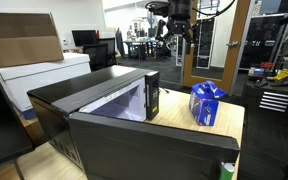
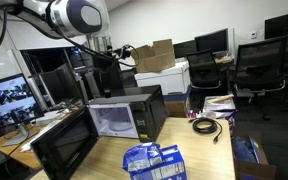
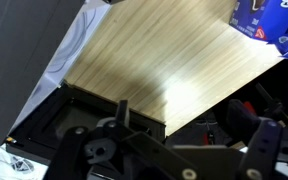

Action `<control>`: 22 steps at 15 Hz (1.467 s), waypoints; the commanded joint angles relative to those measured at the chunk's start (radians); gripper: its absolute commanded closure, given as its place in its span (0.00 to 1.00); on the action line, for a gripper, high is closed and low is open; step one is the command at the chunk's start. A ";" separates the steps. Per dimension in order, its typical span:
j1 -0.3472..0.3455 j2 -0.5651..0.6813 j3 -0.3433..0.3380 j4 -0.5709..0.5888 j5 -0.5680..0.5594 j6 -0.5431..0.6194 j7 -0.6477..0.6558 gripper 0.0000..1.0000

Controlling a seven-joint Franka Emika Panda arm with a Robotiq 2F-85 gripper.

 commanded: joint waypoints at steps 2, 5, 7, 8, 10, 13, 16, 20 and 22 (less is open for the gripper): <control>-0.054 -0.160 0.026 -0.066 0.140 0.152 0.177 0.00; -0.087 -0.208 0.065 -0.093 0.168 0.226 0.282 0.00; -0.117 -0.221 0.119 -0.104 0.162 0.254 0.403 0.00; -0.148 -0.201 0.166 -0.122 0.131 0.269 0.486 0.00; -0.164 -0.177 0.200 -0.139 0.096 0.285 0.587 0.00; -0.187 -0.141 0.243 -0.167 0.025 0.302 0.739 0.00; -0.212 -0.099 0.299 -0.198 -0.095 0.279 0.914 0.00; -0.213 -0.041 0.332 -0.225 -0.199 0.222 1.030 0.00; -0.149 -0.053 0.273 -0.201 -0.209 0.225 1.028 0.00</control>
